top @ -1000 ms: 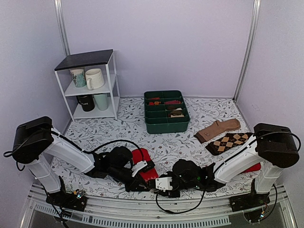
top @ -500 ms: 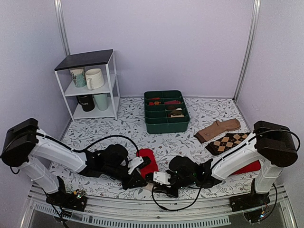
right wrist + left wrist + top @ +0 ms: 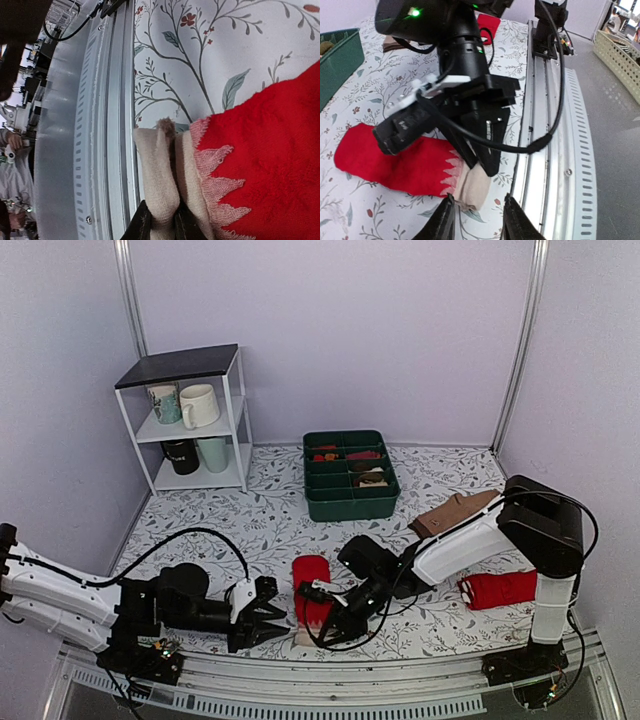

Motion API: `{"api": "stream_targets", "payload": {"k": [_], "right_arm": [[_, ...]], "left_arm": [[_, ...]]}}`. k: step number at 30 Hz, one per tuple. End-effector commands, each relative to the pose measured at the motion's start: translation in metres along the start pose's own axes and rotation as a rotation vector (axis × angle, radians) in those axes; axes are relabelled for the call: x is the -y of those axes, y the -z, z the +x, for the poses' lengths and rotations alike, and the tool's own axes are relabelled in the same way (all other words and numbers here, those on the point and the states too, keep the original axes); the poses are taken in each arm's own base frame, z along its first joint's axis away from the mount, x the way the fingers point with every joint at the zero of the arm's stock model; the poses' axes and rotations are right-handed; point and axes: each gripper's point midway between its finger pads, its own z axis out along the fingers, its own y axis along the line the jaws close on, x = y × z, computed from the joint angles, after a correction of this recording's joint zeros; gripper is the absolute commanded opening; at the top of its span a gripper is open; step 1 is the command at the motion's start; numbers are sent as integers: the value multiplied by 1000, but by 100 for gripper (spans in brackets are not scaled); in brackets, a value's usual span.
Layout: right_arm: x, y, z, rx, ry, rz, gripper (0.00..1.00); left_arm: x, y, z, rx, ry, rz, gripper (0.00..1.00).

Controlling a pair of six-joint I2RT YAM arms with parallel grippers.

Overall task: Roll the socks
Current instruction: Roll a pair of socks at the center of the board.

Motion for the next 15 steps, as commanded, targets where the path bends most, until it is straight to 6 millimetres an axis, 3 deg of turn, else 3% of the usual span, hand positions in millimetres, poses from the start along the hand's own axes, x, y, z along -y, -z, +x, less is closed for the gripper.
{"api": "stream_targets", "payload": {"k": [1, 6, 15], "right_arm": [[9, -3, 92, -325, -420, -31, 12], [15, -1, 94, -342, -464, -39, 13], [20, -4, 89, -353, -470, -29, 13]], "left_arm": [[13, 3, -3, 47, -43, 14, 37], [20, -9, 8, 14, -101, 35, 42], [30, -53, 28, -105, -221, 75, 44]]}}
